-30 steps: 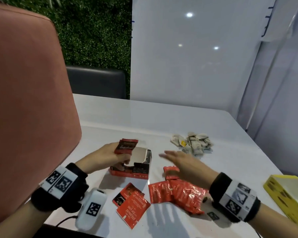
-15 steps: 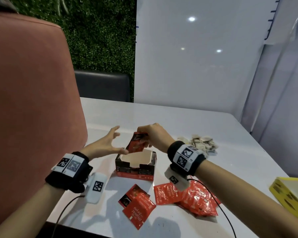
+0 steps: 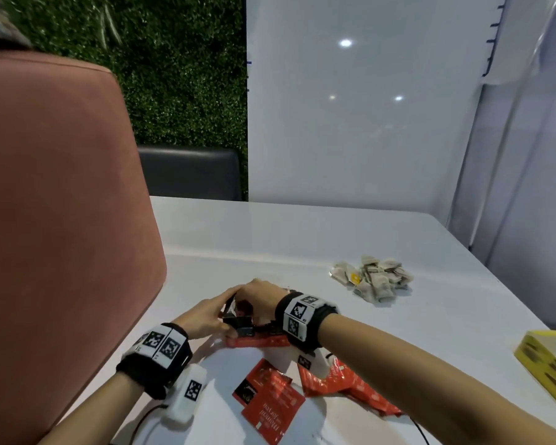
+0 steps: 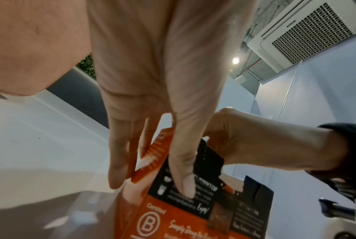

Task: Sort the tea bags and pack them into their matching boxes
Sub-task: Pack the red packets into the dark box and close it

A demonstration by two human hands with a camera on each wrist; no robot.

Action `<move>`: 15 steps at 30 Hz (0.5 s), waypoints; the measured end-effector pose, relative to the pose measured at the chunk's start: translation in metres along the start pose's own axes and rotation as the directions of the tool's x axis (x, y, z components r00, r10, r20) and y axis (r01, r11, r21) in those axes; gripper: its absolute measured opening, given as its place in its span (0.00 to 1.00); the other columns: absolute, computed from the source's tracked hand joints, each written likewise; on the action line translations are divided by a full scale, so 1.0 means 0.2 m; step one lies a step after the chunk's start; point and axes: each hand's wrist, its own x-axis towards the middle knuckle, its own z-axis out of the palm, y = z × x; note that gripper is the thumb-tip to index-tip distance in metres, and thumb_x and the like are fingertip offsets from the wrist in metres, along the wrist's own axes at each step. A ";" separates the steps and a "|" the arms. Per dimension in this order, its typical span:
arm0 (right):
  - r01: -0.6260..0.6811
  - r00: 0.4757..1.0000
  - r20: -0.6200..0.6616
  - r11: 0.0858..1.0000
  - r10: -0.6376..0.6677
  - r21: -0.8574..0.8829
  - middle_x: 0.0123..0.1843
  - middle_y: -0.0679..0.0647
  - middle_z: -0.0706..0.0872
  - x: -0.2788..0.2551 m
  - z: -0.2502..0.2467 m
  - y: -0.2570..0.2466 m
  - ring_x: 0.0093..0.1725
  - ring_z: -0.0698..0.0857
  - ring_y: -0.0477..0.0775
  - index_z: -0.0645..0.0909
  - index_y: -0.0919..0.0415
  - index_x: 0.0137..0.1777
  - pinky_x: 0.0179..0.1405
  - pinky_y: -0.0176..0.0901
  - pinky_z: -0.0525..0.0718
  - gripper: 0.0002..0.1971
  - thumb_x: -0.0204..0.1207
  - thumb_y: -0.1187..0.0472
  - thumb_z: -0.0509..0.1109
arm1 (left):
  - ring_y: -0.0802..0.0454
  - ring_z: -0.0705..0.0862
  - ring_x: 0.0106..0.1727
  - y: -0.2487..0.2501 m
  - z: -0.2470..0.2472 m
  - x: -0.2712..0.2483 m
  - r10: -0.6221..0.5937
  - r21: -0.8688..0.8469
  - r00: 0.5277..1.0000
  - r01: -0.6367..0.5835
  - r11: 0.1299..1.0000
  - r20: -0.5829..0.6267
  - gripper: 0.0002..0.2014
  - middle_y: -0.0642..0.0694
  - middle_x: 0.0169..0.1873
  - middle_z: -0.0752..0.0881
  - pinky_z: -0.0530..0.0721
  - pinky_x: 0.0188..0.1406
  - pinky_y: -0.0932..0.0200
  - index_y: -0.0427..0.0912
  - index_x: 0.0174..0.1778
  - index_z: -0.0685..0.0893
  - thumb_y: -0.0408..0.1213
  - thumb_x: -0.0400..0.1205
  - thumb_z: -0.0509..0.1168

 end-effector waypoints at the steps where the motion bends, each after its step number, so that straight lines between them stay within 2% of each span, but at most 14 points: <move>1: 0.012 1.000 -0.018 0.999 -0.012 0.035 0.51 0.60 0.89 0.00 0.00 0.01 0.51 0.87 0.62 0.85 0.61 0.54 0.43 0.43 0.81 0.15 0.68 0.72 0.70 | 0.53 0.83 0.57 -0.01 0.00 0.00 -0.007 -0.006 1.000 0.007 1.000 -0.012 0.45 0.50 0.63 0.79 0.77 0.51 0.72 0.62 0.77 0.58 0.31 0.71 0.74; 4: -0.004 0.985 -0.168 0.980 0.038 0.200 0.54 0.60 0.88 -0.03 -0.02 0.05 0.53 0.85 0.59 0.85 0.62 0.54 0.50 0.48 0.84 0.17 0.67 0.77 0.67 | 0.52 0.84 0.55 -0.02 0.00 0.00 -0.034 -0.021 0.999 0.033 0.999 -0.041 0.46 0.49 0.64 0.78 0.78 0.50 0.68 0.61 0.79 0.56 0.33 0.70 0.75; 6: -0.080 0.944 -0.283 0.950 0.170 0.302 0.56 0.62 0.85 -0.05 -0.03 0.09 0.55 0.84 0.60 0.83 0.65 0.54 0.54 0.52 0.83 0.17 0.68 0.80 0.64 | 0.51 0.84 0.55 -0.03 0.01 0.00 -0.049 -0.020 0.998 0.048 0.999 -0.048 0.47 0.49 0.65 0.76 0.78 0.53 0.63 0.60 0.79 0.56 0.33 0.70 0.76; 7: -0.135 0.929 -0.287 0.935 0.235 0.327 0.56 0.64 0.85 -0.05 -0.02 0.11 0.54 0.84 0.62 0.83 0.67 0.53 0.54 0.53 0.84 0.15 0.69 0.80 0.64 | 0.51 0.84 0.56 -0.03 0.01 0.01 -0.049 -0.013 0.998 0.048 0.999 -0.047 0.46 0.49 0.64 0.76 0.78 0.54 0.62 0.60 0.79 0.57 0.33 0.70 0.76; 8: -0.202 0.930 -0.237 0.929 0.282 0.310 0.56 0.65 0.85 -0.05 -0.02 0.11 0.53 0.85 0.64 0.82 0.68 0.52 0.53 0.52 0.85 0.13 0.71 0.77 0.64 | 0.50 0.83 0.56 -0.02 0.01 0.01 -0.044 -0.007 0.998 0.044 0.999 -0.047 0.46 0.50 0.64 0.75 0.78 0.54 0.62 0.59 0.79 0.57 0.33 0.70 0.76; 10: -0.310 0.947 -0.035 0.935 0.321 0.173 0.58 0.67 0.85 -0.06 -0.02 0.09 0.56 0.84 0.66 0.82 0.71 0.56 0.53 0.49 0.83 0.11 0.75 0.68 0.66 | 0.49 0.84 0.56 -0.01 0.01 0.01 -0.034 0.013 0.998 0.034 0.999 -0.052 0.46 0.48 0.64 0.75 0.79 0.55 0.62 0.59 0.78 0.58 0.33 0.70 0.77; 12: -0.304 0.949 0.117 0.949 0.293 0.083 0.59 0.65 0.85 -0.06 -0.02 0.06 0.58 0.84 0.64 0.79 0.69 0.61 0.53 0.48 0.81 0.15 0.77 0.62 0.65 | 0.49 0.85 0.56 0.00 0.01 0.02 -0.025 0.026 0.999 0.026 0.999 -0.047 0.46 0.47 0.66 0.76 0.80 0.56 0.61 0.58 0.78 0.59 0.33 0.69 0.77; 15: -0.220 0.961 0.190 0.971 0.200 0.090 0.60 0.62 0.86 -0.03 -0.03 0.02 0.59 0.84 0.63 0.77 0.64 0.65 0.50 0.46 0.78 0.15 0.81 0.60 0.61 | 0.50 0.86 0.54 0.02 0.02 0.05 0.002 0.037 0.999 0.000 0.999 -0.040 0.45 0.44 0.66 0.78 0.81 0.54 0.63 0.58 0.77 0.60 0.32 0.68 0.77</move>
